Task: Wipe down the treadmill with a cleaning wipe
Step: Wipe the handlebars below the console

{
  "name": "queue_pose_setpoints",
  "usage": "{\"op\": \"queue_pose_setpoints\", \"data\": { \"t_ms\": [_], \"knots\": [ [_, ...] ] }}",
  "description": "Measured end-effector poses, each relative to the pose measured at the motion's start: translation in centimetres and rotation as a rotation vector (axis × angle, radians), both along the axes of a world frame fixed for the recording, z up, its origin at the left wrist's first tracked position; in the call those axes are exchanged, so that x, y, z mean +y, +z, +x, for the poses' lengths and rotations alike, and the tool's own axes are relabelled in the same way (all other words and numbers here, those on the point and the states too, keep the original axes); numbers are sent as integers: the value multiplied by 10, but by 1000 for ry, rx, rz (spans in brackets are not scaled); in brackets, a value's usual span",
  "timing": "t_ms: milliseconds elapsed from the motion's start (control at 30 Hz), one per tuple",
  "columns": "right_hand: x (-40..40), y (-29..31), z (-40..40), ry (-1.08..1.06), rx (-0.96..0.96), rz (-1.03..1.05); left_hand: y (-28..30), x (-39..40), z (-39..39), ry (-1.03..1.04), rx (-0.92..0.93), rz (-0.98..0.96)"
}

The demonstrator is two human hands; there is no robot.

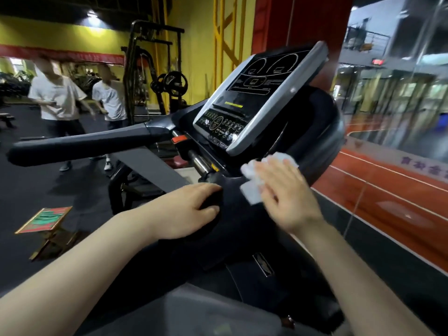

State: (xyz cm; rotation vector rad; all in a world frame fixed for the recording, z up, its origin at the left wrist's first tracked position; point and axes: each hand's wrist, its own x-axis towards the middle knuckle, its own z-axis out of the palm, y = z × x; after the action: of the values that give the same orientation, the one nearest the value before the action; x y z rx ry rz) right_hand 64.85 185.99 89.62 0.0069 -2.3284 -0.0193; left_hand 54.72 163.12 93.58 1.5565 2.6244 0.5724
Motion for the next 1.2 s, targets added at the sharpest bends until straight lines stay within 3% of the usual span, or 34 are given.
{"op": "queue_pose_setpoints", "data": {
  "t_ms": [100,167,300,367,500,633,733,833,933,1067,1200],
  "knots": [
    [61,32,0,-179,111,-272,11,24,4,-70,48,-3],
    [60,32,-4,-186,151,-313,18,44,5,-95,71,-17],
    [31,-10,6,119,38,78,30,84,5,-127,4,-16],
    [63,-1,9,191,6,143,35,103,0,-95,-72,-1],
    [176,76,-23,-32,81,-159,48,137,-9,-12,-103,-22],
    [239,119,-50,-5,7,-373,56,159,-8,-48,-135,4],
    [211,91,-26,158,55,-254,60,170,-10,-55,-52,12],
    [174,44,13,475,-86,86,68,171,-17,-95,-115,7],
    [172,42,11,483,-150,170,75,165,-26,-158,-247,-59],
    [232,103,-38,239,-22,-45,79,167,-37,-204,-431,-44],
    [291,157,-82,167,-179,-478,81,170,-40,-157,-418,-55]
  ]
}}
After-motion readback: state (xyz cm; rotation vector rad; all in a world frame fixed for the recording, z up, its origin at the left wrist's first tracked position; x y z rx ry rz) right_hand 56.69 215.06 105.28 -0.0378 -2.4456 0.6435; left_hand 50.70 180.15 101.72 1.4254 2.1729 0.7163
